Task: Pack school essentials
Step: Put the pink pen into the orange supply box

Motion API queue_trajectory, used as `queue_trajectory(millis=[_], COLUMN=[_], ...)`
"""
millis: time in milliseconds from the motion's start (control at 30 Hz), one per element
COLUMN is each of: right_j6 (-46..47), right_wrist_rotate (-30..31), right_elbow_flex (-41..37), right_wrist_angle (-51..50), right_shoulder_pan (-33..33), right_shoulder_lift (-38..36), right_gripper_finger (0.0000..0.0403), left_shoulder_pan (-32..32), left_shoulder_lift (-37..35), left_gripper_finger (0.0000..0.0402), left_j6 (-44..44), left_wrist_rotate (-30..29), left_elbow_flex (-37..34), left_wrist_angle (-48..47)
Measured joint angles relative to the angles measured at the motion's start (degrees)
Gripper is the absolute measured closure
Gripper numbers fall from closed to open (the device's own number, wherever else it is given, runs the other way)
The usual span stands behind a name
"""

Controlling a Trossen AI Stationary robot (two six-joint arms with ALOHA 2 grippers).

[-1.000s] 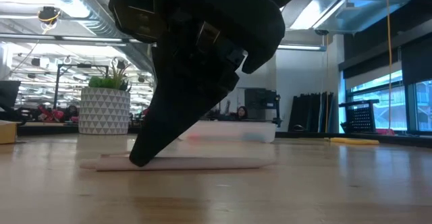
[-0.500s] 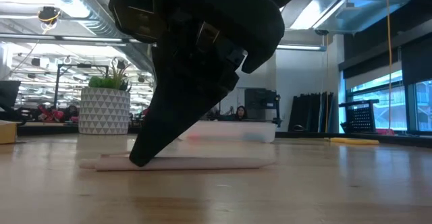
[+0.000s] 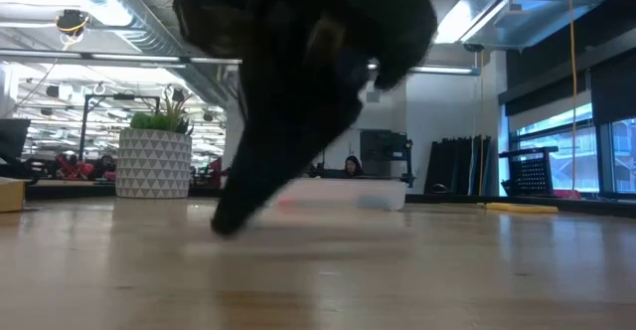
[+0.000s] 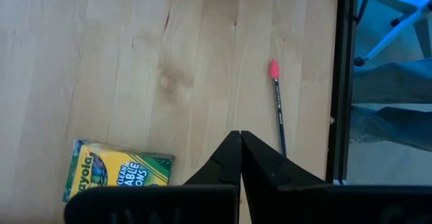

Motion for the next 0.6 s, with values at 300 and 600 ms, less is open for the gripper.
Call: queue_trajectory(millis=[300,600], right_j6=[1.3,-2.0], right_wrist_rotate=[0.0,3.8], right_elbow_flex=[0.1,0.2], right_wrist_angle=[-2.3,-10.1], right_shoulder_pan=[-1.3,-5.6], right_shoulder_lift=[-3.5,-7.8], right_gripper_finger=[0.0385,0.0385], left_shoulder_pan=[0.0,0.0], left_shoulder_lift=[0.0,0.0], left_gripper_finger=[0.0401,0.0401], left_j6=[0.0,0.0], left_wrist_rotate=[-0.1,-0.2], left_elbow_flex=[0.0,0.0], left_wrist_angle=[0.0,0.0])
